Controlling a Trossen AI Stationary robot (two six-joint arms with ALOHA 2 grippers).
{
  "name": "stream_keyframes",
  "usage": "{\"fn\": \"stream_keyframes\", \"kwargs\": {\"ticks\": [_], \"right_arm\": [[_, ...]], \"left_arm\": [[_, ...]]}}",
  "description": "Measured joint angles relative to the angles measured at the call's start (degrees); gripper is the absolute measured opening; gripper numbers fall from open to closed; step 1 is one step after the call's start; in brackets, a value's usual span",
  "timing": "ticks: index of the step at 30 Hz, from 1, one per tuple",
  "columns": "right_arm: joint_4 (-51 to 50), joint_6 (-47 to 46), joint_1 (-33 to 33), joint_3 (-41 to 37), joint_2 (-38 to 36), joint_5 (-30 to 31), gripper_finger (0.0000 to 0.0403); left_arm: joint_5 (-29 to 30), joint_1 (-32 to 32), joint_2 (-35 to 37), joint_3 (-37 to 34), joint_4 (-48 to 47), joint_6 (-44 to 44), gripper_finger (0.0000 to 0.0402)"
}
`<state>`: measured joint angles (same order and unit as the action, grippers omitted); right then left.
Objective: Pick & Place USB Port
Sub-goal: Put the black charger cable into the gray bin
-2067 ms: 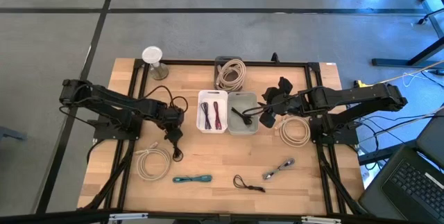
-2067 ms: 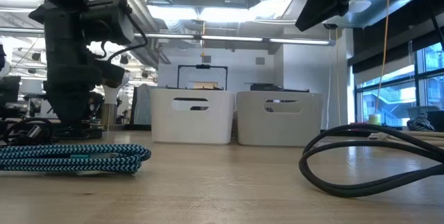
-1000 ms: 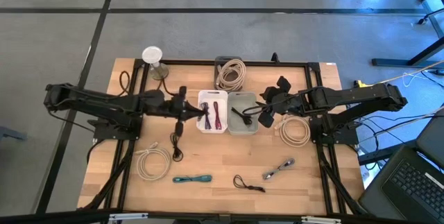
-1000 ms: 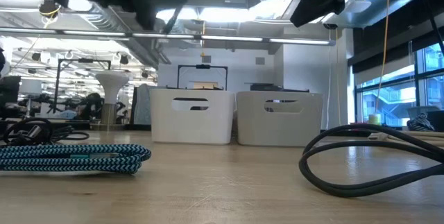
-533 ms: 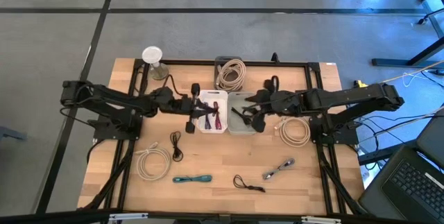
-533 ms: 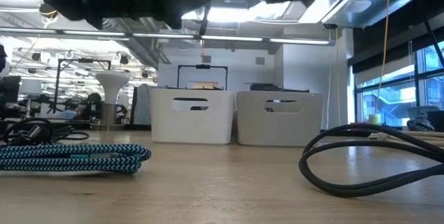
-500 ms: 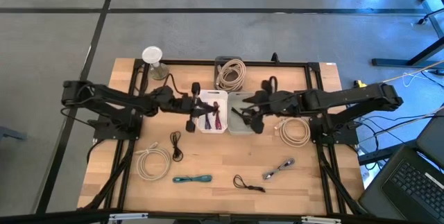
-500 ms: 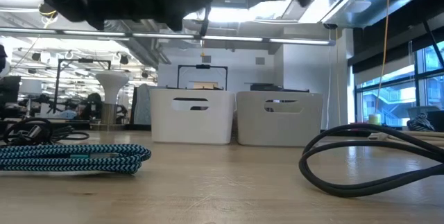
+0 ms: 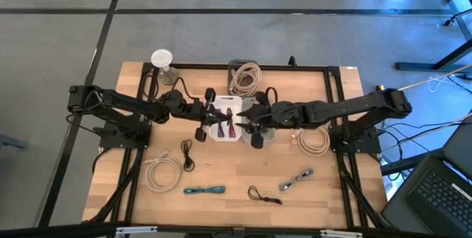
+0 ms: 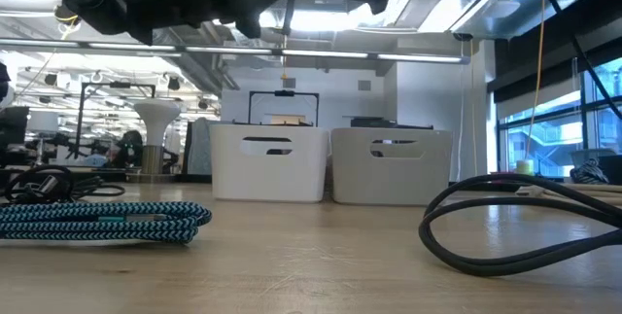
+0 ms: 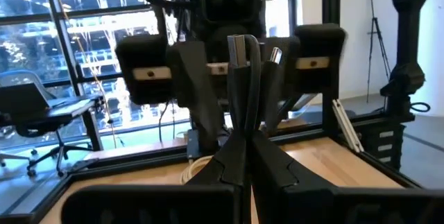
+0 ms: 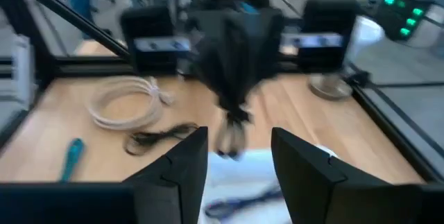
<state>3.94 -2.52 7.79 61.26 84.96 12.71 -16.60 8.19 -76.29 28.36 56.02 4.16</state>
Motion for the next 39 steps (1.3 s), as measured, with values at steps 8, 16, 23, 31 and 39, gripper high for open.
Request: {"fn": "stream_keyframes", "kwargs": {"ticks": [8,16,23,31,39], "right_arm": [[5.3,0.0,0.0,0.0,3.5,-0.9,0.0161],[7.7,0.0,0.0,0.0,4.7,-0.7,0.0161],[8.7,0.0,-0.3,0.0,4.7,-1.0,0.0161],[10.1,0.2,-0.5,0.0,4.7,-0.8,0.0161],[11.5,0.2,-1.5,0.0,5.0,-1.6,0.0161]], "left_arm": [[-0.3,0.0,0.0,0.0,0.4,-0.4,0.0003],[-1.7,-0.3,0.0,0.0,1.1,-0.4,0.0003],[-2.1,-0.6,0.0,0.0,1.8,-0.5,0.0003],[-3.2,-1.4,0.0,0.0,2.8,-0.6,0.0003],[-5.0,-1.7,0.0,0.0,4.2,-1.6,0.0003]]}}
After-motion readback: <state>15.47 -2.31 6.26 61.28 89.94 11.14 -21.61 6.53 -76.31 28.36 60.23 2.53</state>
